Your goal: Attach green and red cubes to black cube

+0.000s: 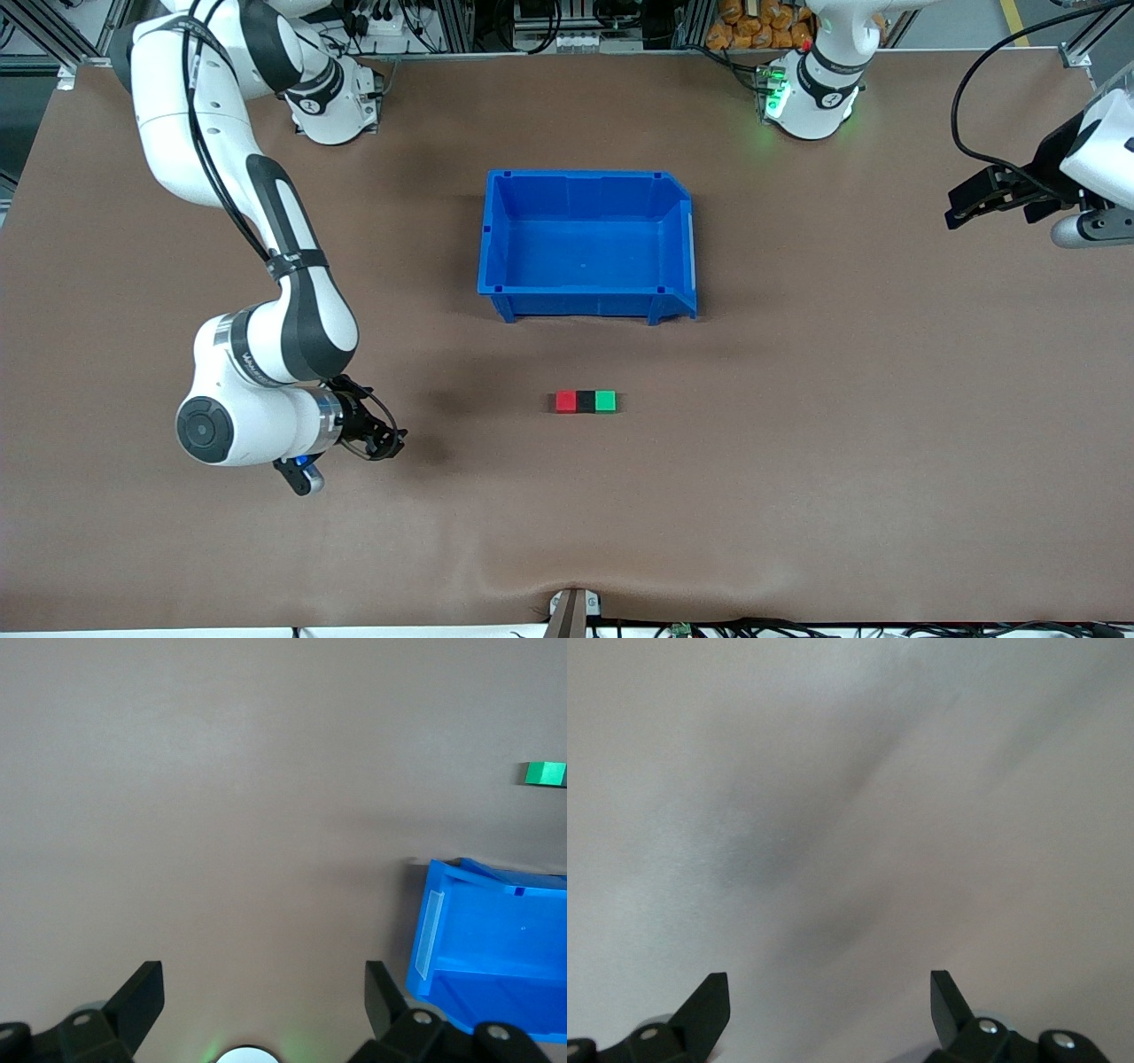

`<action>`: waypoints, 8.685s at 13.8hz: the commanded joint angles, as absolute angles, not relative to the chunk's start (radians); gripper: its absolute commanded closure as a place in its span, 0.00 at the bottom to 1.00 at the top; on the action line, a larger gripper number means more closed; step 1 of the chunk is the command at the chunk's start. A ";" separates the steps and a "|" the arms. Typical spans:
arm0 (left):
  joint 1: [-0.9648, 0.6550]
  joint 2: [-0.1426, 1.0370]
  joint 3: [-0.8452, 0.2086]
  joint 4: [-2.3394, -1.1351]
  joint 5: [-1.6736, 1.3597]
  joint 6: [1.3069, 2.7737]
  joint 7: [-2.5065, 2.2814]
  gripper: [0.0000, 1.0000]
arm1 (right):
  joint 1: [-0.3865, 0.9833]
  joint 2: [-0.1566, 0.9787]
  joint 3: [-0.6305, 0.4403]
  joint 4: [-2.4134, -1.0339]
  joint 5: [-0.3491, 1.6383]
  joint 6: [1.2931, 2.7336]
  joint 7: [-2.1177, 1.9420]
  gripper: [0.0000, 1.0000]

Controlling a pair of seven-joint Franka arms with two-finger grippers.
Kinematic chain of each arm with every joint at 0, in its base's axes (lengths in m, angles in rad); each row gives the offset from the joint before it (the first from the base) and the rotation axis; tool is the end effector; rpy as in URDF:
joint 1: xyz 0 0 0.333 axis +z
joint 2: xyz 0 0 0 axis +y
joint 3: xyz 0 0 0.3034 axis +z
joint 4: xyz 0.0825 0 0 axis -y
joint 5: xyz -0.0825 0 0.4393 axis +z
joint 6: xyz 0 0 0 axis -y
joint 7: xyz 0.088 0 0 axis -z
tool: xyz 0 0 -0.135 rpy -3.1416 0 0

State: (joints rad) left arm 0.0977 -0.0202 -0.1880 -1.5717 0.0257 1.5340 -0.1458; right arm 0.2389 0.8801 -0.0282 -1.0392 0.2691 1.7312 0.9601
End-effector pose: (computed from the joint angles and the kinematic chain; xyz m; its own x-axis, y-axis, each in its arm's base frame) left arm 0.5975 -0.0515 0.5923 0.9983 0.0565 -0.0134 0.0560 -0.9979 -0.0317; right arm 0.7644 0.2022 0.2447 0.6559 -0.6939 -0.2972 -0.7210 -0.6924 0.0254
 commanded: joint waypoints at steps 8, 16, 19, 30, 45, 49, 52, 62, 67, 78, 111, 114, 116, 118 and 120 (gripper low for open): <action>0.092 0.006 -0.198 -1.545 0.003 1.534 -0.129 0.00 | 0.184 0.830 -0.015 -1.052 0.241 1.683 0.778 0.00; 0.094 0.000 -0.201 -1.519 0.012 1.531 -0.137 0.00 | 0.147 0.812 -0.014 -1.052 0.210 1.644 0.638 0.00; 0.094 -0.014 -0.206 -1.519 0.012 1.534 -0.141 0.00 | 0.140 0.802 -0.014 -1.052 0.187 1.644 0.577 0.00; 0.095 -0.017 -0.216 -1.520 0.009 1.529 -0.143 0.00 | 0.077 0.727 -0.015 -1.054 0.129 1.574 0.347 0.00; 0.100 -0.014 -0.218 -1.522 0.015 1.548 -0.135 0.00 | -0.009 0.620 -0.012 -1.066 0.100 1.491 0.140 0.00; 0.095 -0.014 -0.218 -1.522 0.015 1.548 -0.135 0.00 | -0.023 0.582 -0.014 -1.081 0.087 1.470 0.124 0.00; 0.095 -0.014 -0.218 -1.522 0.015 1.548 -0.135 0.00 | -0.028 0.536 -0.014 -1.124 0.084 1.468 0.110 0.00; 0.095 -0.015 -0.218 -1.520 0.015 1.548 -0.135 0.00 | -0.057 0.405 -0.012 -1.212 0.078 1.414 0.058 0.00; 0.097 -0.015 -0.218 -1.520 0.015 1.548 -0.135 0.00 | -0.054 0.356 -0.012 -1.238 0.075 1.399 0.031 0.00; 0.092 -0.011 -0.219 -1.520 0.015 1.557 -0.133 0.00 | -0.069 0.247 -0.012 -1.327 0.064 1.391 0.008 0.00; 0.092 -0.006 -0.219 -1.523 0.017 1.559 -0.133 0.00 | -0.029 0.049 -0.006 -1.427 0.024 1.308 0.002 0.00; 0.092 -0.006 -0.219 -1.523 0.017 1.559 -0.133 0.00 | -0.029 0.045 -0.009 -1.445 0.029 1.377 -0.055 0.00; 0.092 -0.006 -0.219 -1.523 0.017 1.559 -0.133 0.00 | -0.028 0.041 -0.009 -1.456 0.028 1.393 -0.063 0.00; 0.092 -0.006 -0.219 -1.523 0.017 1.559 -0.133 0.00 | -0.028 0.023 -0.011 -1.485 0.025 1.396 -0.063 0.00; 0.092 -0.006 -0.219 -1.523 0.017 1.559 -0.133 0.00 | -0.029 -0.020 -0.011 -1.541 0.018 1.437 -0.063 0.00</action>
State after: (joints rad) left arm 0.0897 -0.0018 -0.2144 -1.5215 0.0115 1.5505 -0.1439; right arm -0.0269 0.0458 -0.0110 -1.4638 0.0348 1.3956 -0.0484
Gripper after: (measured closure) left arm 0.000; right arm 0.000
